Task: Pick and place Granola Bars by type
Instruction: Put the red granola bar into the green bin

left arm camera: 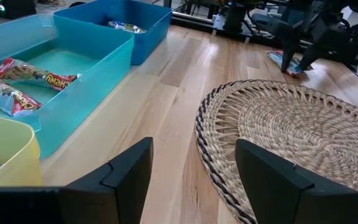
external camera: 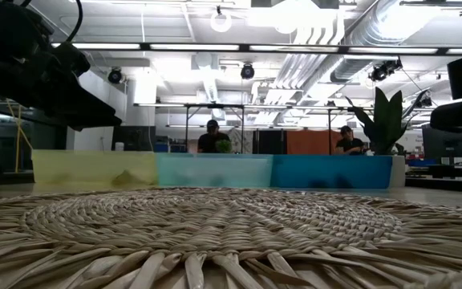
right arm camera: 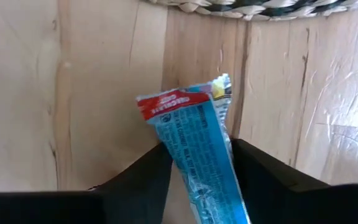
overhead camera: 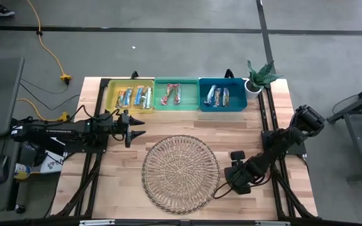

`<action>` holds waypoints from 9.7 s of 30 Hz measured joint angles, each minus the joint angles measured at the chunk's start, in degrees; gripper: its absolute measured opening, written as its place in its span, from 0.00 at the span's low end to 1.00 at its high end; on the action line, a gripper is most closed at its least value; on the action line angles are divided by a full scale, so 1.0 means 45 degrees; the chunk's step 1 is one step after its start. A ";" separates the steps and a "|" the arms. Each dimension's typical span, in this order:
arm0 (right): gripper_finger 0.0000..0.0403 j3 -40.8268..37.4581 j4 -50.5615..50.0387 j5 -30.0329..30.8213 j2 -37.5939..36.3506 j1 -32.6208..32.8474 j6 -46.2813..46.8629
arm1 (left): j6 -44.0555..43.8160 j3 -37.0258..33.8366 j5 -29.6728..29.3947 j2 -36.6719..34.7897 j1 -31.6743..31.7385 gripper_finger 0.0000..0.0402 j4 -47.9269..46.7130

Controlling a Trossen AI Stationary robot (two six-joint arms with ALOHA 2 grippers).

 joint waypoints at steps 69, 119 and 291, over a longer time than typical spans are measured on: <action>0.21 0.2569 0.9819 0.2101 -0.8072 -0.6081 -0.5451 | 0.0001 0.0000 0.0001 0.0000 -0.0001 0.56 0.0000; 0.21 1.1892 0.3905 0.1761 0.3474 -1.4310 -0.1444 | 0.0001 0.0000 0.0001 0.0000 -0.0001 0.56 0.0000; 0.58 -0.3719 0.0332 -0.1279 -0.6611 0.3183 0.1615 | 0.0001 0.0000 0.0001 0.0001 0.0003 0.56 -0.0004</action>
